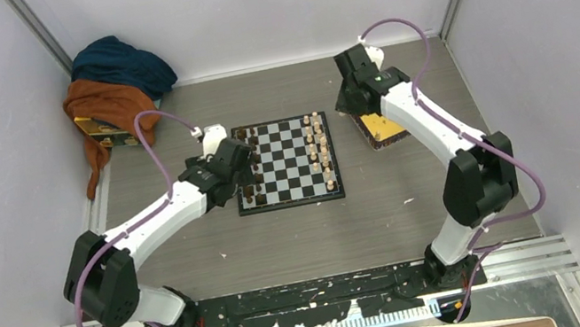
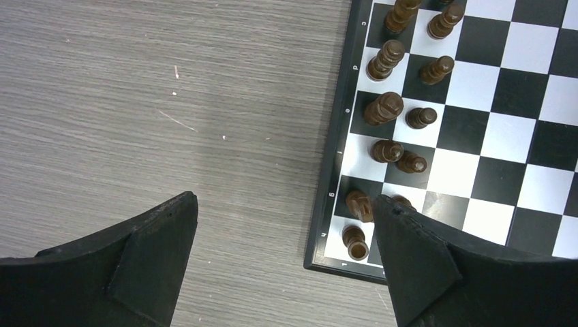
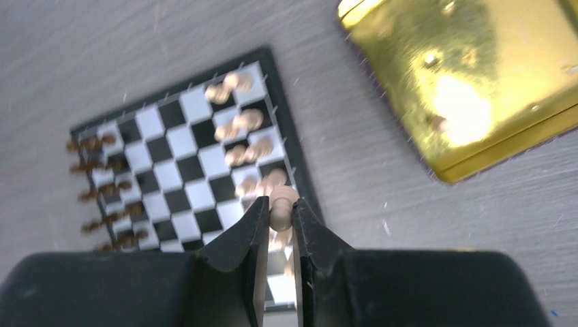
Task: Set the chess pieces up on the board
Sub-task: Place the chess piece on the chessboard.
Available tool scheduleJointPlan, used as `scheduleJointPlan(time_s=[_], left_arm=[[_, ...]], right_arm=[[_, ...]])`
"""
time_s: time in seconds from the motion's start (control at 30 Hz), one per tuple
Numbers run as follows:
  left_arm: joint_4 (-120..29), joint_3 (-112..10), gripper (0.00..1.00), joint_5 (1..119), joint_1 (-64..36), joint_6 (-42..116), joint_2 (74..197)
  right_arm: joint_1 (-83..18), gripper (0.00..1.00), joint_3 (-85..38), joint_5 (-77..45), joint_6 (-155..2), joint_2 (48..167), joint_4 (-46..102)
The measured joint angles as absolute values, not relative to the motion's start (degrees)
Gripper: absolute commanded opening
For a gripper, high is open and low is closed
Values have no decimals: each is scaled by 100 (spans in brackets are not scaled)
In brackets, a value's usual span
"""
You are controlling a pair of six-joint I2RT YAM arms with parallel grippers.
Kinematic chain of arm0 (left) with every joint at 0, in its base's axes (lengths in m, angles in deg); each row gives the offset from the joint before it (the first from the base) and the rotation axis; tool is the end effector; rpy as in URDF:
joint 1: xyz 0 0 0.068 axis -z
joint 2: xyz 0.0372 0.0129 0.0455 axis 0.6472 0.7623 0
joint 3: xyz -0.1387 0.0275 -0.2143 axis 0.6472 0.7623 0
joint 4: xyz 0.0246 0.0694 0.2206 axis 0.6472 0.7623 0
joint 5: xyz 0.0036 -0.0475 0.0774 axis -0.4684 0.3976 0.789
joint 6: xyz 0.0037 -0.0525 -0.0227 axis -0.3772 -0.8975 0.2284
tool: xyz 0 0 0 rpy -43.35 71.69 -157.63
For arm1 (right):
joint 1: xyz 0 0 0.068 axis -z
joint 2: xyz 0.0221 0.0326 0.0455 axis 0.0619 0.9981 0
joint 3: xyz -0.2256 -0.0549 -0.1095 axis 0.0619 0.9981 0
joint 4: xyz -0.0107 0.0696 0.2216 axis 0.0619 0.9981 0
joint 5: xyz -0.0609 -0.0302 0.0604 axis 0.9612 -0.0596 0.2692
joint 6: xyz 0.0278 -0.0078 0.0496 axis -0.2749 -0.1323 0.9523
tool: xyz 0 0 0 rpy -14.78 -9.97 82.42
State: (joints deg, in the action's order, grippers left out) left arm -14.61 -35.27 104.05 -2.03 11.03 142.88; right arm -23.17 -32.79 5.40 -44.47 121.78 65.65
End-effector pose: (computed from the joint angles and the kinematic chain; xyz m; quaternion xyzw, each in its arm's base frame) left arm 0.2255 -0.1477 0.2295 -0.0870 0.9081 0.0561 0.4058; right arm 0.3230 0.1048 0.2929 0.1986 0.9093 0.0708 0.3587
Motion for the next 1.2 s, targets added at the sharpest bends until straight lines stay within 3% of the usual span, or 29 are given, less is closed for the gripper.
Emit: scheduleJointPlan(time_s=[0.6, 1.2], left_arm=[[-1245, -3396, 100, 10198, -187, 1033, 13864], [-1214, -3232, 100, 10132, -181, 1031, 13726]], right_arm=[[-4330, 1, -1843, 132, -5282, 11028, 6823], [-4657, 1, -1857, 206, -5529, 12010, 6648]])
